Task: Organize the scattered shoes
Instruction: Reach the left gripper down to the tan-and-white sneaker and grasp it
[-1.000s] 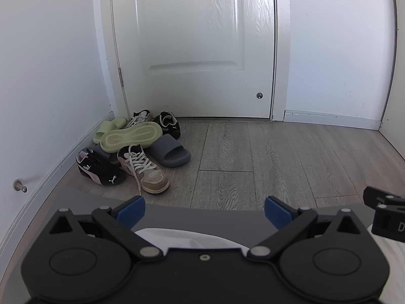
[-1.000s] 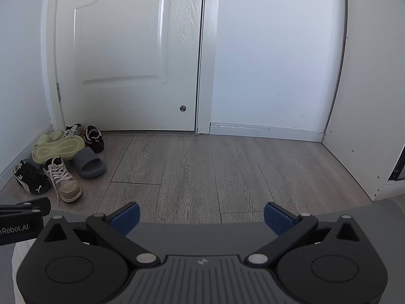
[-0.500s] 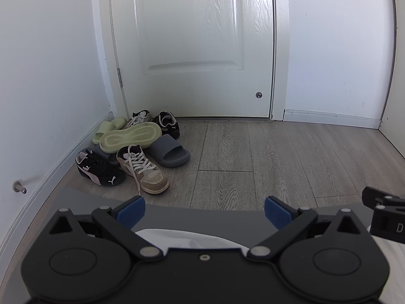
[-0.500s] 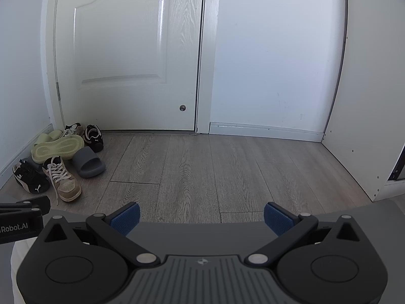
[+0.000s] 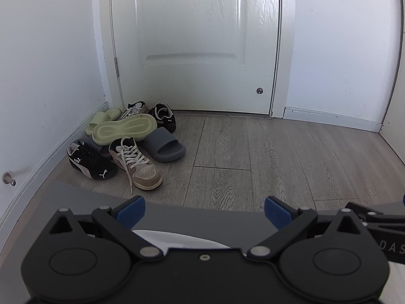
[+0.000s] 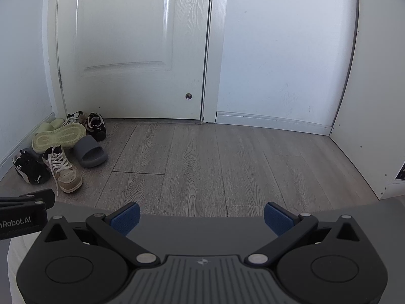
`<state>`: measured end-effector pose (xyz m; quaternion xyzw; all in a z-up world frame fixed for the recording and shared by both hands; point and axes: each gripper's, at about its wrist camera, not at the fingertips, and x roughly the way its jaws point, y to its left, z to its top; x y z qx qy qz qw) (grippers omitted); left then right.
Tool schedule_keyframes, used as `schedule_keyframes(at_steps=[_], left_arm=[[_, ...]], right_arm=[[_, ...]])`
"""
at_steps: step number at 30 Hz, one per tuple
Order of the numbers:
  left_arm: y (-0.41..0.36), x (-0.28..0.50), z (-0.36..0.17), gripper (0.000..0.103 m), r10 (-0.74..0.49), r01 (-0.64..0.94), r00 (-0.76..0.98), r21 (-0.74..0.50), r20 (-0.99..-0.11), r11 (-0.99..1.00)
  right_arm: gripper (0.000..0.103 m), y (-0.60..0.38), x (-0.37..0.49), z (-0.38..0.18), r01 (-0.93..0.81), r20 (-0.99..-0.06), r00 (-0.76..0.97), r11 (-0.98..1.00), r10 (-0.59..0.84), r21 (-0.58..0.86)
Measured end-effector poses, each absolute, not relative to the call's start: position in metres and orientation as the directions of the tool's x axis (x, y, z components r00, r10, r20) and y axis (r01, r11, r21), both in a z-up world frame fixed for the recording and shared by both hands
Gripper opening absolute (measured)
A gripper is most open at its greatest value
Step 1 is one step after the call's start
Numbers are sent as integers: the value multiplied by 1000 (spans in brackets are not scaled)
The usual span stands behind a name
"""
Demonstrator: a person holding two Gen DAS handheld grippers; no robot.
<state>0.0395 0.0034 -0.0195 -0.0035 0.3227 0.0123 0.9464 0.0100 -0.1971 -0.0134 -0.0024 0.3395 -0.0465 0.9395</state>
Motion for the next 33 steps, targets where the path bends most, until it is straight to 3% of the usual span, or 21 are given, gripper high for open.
schedule_keyframes(at_steps=[12, 21, 33], left_arm=[[52, 113, -50, 102, 100, -190, 742, -65, -663, 980], [95, 182, -64, 102, 196, -323, 733, -80, -652, 943], [148, 299, -90, 101, 334, -479, 718, -85, -611, 874]], right_arm=[[103, -159, 87, -48, -78, -696, 717, 997, 45, -16], [103, -123, 148, -62, -179, -644, 756, 983, 117, -31], [103, -80, 239, -109, -253, -585, 775, 966, 237, 55]])
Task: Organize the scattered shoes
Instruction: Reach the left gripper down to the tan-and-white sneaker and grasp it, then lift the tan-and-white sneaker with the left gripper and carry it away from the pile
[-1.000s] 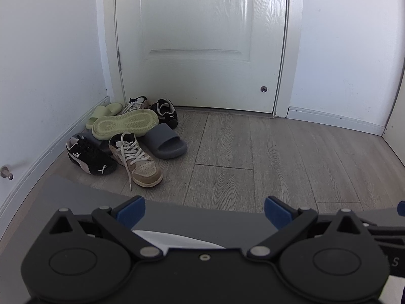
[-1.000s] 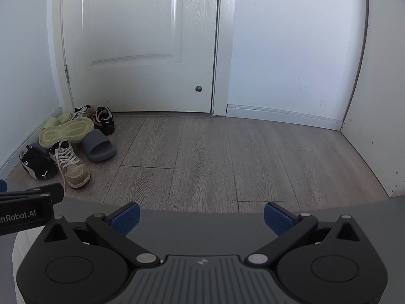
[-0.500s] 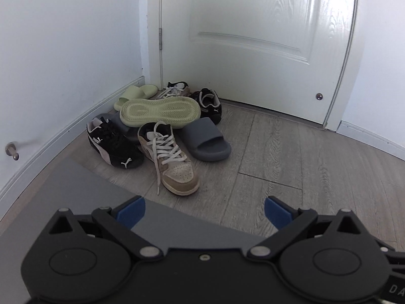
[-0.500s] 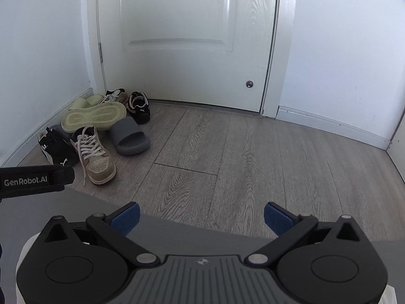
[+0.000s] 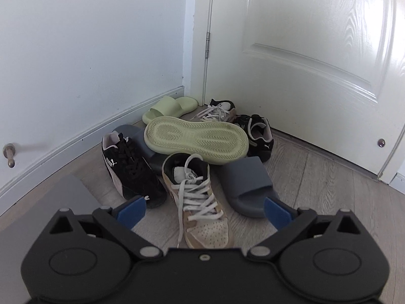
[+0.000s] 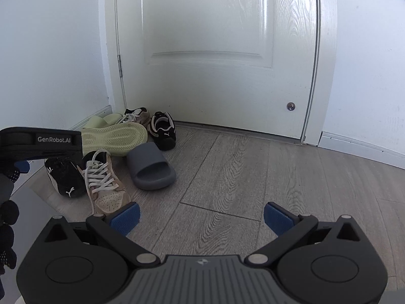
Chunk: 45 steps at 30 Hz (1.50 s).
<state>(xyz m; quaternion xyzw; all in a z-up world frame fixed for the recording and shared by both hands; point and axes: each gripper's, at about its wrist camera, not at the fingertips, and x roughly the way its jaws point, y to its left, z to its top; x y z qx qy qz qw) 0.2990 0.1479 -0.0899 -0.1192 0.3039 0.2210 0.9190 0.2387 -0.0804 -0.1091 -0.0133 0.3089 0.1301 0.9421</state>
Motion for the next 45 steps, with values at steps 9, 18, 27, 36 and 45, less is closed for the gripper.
schedule_keyframes(at_steps=[9, 18, 27, 36, 45], left_arm=[[209, 365, -159, 77, 376, -640, 617, -164, -691, 751], [221, 371, -203, 81, 316, -629, 646, -250, -695, 736], [196, 398, -225, 86, 336, -594, 579, -102, -743, 798], [231, 393, -248, 87, 163, -668, 559, -325, -813, 670], [221, 398, -246, 87, 188, -659, 539, -271, -821, 702]], right_arm=[[103, -73, 260, -134, -261, -566, 777, 959, 276, 109], [103, -82, 263, -176, -253, -595, 754, 958, 281, 131], [103, -80, 267, -196, -211, -630, 727, 962, 274, 175], [103, -81, 268, -206, -197, -651, 711, 964, 264, 176], [103, -75, 279, -213, -202, -676, 692, 967, 253, 155]])
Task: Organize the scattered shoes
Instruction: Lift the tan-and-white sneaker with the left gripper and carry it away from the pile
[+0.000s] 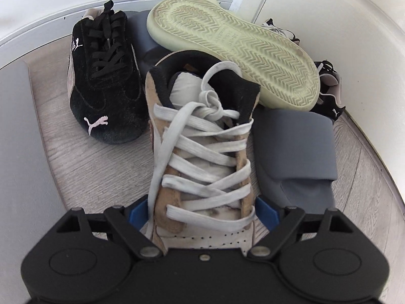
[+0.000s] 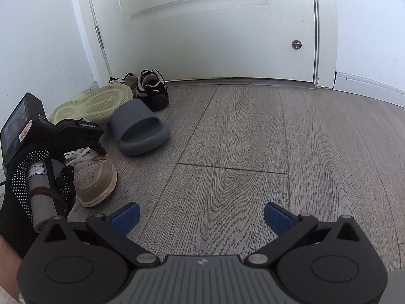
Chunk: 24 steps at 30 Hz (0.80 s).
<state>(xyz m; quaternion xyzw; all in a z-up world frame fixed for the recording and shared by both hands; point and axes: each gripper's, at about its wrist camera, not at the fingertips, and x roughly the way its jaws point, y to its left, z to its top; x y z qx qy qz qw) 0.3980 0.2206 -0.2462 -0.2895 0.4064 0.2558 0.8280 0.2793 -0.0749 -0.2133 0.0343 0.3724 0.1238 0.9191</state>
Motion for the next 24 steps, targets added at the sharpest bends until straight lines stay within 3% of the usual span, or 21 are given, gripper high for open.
schedule_keyframes(at_steps=[9, 17, 24], left_arm=[[218, 402, -247, 87, 205, -650, 524, -232, -827, 724], [202, 412, -253, 91, 269, -621, 479, -106, -836, 776], [199, 409, -255, 89, 294, -629, 485, -95, -823, 772]], right_arm=[[103, -60, 315, -220, -172, -700, 680, 975, 220, 140], [103, -57, 333, -225, -124, -718, 656, 972, 233, 202], [103, -64, 323, -234, -100, -745, 632, 976, 212, 193]])
